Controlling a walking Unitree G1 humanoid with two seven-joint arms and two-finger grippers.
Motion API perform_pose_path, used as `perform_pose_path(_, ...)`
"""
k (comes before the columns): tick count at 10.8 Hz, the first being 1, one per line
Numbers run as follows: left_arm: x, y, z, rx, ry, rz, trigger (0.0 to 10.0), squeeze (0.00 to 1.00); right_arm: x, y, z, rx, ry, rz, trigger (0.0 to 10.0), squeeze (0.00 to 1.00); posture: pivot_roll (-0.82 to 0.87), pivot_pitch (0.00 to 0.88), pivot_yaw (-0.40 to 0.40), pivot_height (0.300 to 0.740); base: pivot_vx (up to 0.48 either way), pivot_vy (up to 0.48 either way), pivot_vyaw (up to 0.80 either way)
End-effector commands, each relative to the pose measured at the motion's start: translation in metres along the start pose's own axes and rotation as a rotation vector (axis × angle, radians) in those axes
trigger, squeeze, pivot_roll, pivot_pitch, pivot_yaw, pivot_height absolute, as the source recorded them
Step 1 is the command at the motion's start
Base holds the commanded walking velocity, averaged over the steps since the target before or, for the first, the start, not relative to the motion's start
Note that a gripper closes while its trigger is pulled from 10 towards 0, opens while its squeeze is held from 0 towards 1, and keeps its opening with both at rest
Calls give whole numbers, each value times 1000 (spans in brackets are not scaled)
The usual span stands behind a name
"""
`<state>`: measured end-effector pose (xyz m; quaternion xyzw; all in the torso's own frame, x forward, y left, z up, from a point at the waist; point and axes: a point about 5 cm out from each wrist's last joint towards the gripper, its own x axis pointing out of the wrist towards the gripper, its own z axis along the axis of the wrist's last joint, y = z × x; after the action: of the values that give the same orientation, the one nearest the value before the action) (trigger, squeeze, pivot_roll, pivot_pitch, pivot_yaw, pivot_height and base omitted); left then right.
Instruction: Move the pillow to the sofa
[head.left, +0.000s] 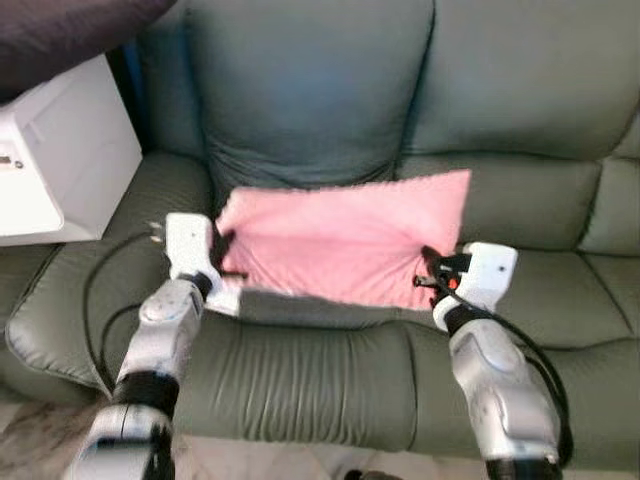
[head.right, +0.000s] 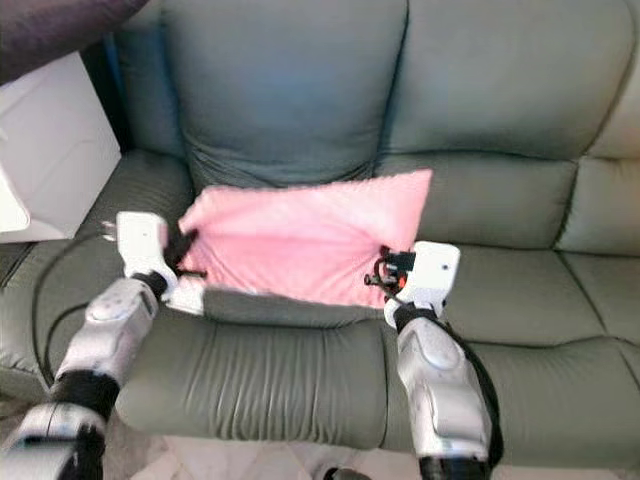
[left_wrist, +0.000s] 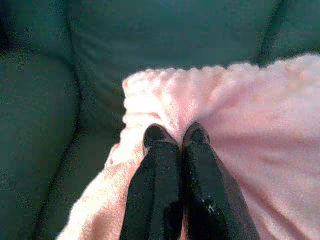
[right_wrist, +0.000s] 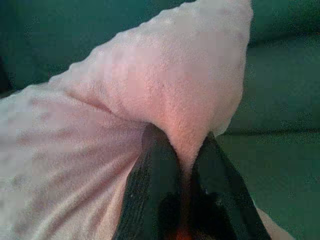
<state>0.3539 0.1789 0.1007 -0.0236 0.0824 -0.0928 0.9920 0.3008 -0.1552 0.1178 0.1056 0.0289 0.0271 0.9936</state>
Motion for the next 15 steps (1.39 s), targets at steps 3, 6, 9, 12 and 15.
perform_pose_path(3, 6, 1, -7, 18, 56, -18, 10000, 0, 3, -24, -10, 15, 54, -75, 10000, 0, -126, 207, 31, 740, 0, 0, 0)
perform_pose_path(6, 16, -4, 0, 84, 73, -47, 10000, 0, 4, -44, -26, 17, 153, -139, 10000, 0, -136, 266, 50, 740, 0, 0, 0)
perform_pose_path(9, 23, -9, 9, 105, 63, -10, 10000, 0, 10, -61, -33, -13, 199, -159, 10000, 0, -148, 301, 62, 740, 0, 0, 0)
perform_pose_path(12, 28, -13, 18, 103, 27, 33, 10000, 0, 22, -71, -27, -24, 171, -147, 10000, 0, -155, 309, 61, 740, 0, 0, 0)
perform_pose_path(15, 27, -4, 19, 103, 33, 69, 10000, 0, 40, -57, -16, -15, 113, -110, 10000, 0, -144, 327, 62, 740, 0, 0, 0)
